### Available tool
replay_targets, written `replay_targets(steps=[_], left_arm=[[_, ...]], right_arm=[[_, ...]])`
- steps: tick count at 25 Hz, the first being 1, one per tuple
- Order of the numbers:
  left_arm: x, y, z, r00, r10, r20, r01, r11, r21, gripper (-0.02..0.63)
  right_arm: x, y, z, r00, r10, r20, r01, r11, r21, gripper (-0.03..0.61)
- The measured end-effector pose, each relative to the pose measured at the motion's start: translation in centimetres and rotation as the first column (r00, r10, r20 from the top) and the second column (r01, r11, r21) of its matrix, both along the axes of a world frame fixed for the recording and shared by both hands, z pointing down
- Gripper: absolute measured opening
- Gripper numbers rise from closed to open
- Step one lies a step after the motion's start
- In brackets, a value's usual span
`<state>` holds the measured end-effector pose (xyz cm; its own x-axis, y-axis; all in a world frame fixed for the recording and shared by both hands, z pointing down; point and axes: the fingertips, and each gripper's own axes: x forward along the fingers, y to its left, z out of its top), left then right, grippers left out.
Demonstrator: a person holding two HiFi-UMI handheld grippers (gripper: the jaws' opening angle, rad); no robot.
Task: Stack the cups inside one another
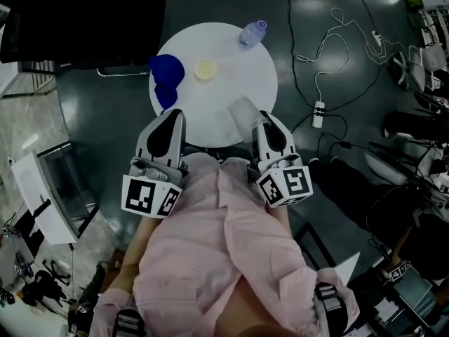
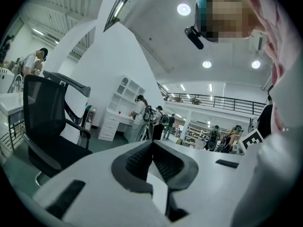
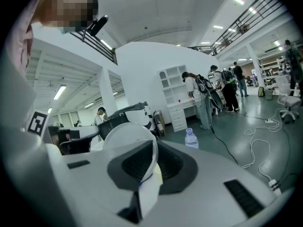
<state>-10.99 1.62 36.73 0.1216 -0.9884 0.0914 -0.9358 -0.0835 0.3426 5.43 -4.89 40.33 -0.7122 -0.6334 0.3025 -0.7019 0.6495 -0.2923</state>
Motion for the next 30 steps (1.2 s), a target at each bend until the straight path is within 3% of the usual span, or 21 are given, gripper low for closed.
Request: replay_targets(steps=[30], left_arm=[[0.2, 1.3, -0.5, 1.000, -0.011, 0.008, 0.011, 1.000, 0.024, 0.018]], right_arm=[[0.5, 1.0, -0.4, 1.000, 0.007, 0.017, -0.007, 1.000, 0.017, 0.041]])
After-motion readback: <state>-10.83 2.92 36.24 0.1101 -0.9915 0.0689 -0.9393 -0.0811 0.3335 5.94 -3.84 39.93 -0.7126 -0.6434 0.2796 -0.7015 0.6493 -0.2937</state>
